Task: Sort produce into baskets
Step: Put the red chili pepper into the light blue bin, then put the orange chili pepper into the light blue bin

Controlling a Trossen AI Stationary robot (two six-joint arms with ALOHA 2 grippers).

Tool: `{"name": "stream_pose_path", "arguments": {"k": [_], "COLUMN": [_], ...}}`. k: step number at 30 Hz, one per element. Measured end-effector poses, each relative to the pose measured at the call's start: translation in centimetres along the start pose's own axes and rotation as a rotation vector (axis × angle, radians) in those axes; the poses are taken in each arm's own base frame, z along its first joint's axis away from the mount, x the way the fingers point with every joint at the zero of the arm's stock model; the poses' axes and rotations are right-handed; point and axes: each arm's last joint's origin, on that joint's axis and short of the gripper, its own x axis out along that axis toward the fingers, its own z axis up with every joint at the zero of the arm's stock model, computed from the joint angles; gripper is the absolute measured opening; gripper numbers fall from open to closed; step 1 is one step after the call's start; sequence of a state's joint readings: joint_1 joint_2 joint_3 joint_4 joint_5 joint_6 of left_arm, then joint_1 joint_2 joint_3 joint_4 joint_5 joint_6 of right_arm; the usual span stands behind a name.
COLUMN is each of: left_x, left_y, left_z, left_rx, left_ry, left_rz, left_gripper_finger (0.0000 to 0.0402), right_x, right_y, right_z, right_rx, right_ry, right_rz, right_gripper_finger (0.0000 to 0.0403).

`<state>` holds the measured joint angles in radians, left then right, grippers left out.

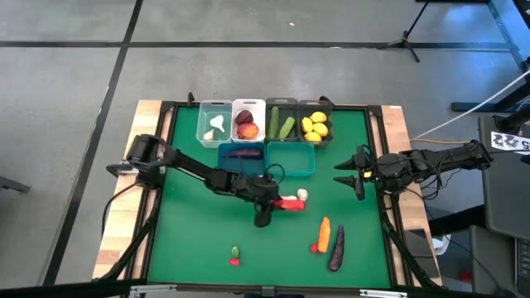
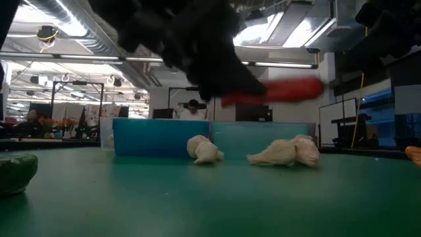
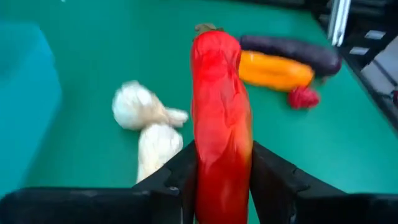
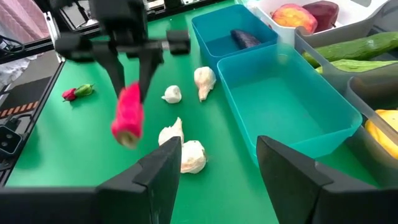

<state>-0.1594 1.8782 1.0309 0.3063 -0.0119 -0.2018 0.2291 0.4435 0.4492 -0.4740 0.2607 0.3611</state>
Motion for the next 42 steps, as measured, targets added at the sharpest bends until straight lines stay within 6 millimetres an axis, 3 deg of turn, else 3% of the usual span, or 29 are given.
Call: {"name": "stream_pose_path", "arguments": {"k": [6, 14, 19, 28, 37, 42], "left_x": [-3.8, -8.9, -9.1, -9.5, -7.8, -7.1], "left_y": [0.6, 1.2, 2.0, 5.6, 8.8, 10.3], "left_z": [2.7, 3.9, 4.3, 5.2, 5.6, 5.0], "left_rx": [0.034, 0.041, 0.094, 0.105, 0.099, 0.070], "left_ry": [-0.024, 0.061, 0.055, 0.029, -0.056, -0.040], "left_rz": [0.159, 0.409, 0.432, 0.506, 0.439, 0.438], "left_gripper_finger": [0.0128, 0.0129, 0.0129, 0.0129, 0.0130, 0.0154], "right_x": [0.0, 0.0, 0.0, 0.0, 0.0, 0.0], "right_y": [0.0, 0.0, 0.0, 0.0, 0.0, 0.0], "right_z": [0.0, 0.0, 0.0, 0.0, 0.0, 0.0], "right_rx": [0.000, -0.003, -0.003, -0.003, -0.003, -0.004], "right_ry": [-0.001, 0.000, 0.000, -0.001, -0.001, -0.003], "right_rz": [0.000, -0.001, -0.001, -0.001, 0.000, -0.006], "right_gripper_finger": [0.0209, 0.0209, 0.0209, 0.0209, 0.0209, 0.0209]}}
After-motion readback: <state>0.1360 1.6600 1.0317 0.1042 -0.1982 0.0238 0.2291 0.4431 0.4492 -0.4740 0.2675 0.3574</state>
